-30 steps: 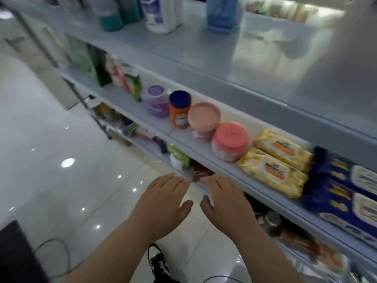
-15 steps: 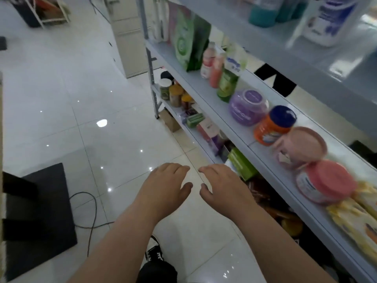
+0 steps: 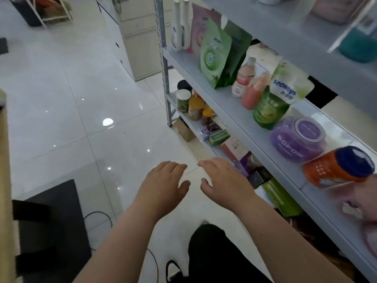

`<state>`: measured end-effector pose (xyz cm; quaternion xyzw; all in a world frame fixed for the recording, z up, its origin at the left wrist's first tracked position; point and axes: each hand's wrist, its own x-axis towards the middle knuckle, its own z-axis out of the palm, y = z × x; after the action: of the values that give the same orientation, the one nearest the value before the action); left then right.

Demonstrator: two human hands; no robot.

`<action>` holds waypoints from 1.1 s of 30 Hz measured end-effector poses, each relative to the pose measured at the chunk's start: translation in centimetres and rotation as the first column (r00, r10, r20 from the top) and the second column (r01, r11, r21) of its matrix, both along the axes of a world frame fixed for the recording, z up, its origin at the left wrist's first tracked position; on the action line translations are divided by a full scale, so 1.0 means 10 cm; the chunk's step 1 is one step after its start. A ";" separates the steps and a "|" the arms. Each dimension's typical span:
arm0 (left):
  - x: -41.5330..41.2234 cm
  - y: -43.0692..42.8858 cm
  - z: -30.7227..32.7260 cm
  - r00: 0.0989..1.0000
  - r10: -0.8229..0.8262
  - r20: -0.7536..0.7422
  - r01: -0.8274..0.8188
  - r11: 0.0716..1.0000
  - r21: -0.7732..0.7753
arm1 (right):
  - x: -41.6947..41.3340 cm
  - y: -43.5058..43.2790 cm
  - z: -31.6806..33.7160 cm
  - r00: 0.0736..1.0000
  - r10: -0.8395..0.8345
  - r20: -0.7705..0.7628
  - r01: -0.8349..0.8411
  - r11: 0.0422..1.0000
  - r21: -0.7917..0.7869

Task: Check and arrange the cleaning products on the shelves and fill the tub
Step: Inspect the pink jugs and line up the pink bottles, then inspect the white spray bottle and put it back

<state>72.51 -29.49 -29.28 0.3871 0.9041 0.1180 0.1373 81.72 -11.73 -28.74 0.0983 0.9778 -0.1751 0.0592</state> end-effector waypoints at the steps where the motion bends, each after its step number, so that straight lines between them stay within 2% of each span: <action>1: -0.15 0.06 -0.02 1.000 -0.001 0.006 0.001 1.000 -0.014 | -0.14 0.08 -0.04 1.000 -0.002 0.011 0.002 1.000 0.000; 7: -1.21 0.63 0.00 1.000 -0.026 -0.012 0.024 0.996 -0.085 | -1.18 0.73 -0.23 0.998 0.024 0.063 -0.023 1.000 -0.014; 13: -2.23 1.19 0.16 0.998 -0.004 -0.058 -0.004 0.992 -0.129 | -2.29 1.38 -0.11 0.997 0.033 0.069 -0.029 0.998 -0.047; 22: -3.34 1.57 0.13 1.000 -0.005 -0.028 0.001 0.993 -0.115 | -3.45 1.66 -0.15 0.999 0.012 0.050 -0.009 0.998 -0.063; 27: -4.23 1.62 -0.05 0.998 -0.055 -0.042 0.050 0.993 -0.109 | -4.16 1.67 -0.25 0.991 -0.100 0.091 0.104 0.994 -0.044; 33: -5.45 1.63 -0.04 0.973 -0.224 -0.053 0.219 0.972 -0.089 | -5.07 1.47 -0.23 0.936 -0.332 0.118 0.340 0.939 -0.058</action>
<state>18.01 -13.23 -29.65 0.4831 0.8632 0.0525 0.1369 31.03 3.01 -31.04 0.2709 0.9345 -0.2149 0.0843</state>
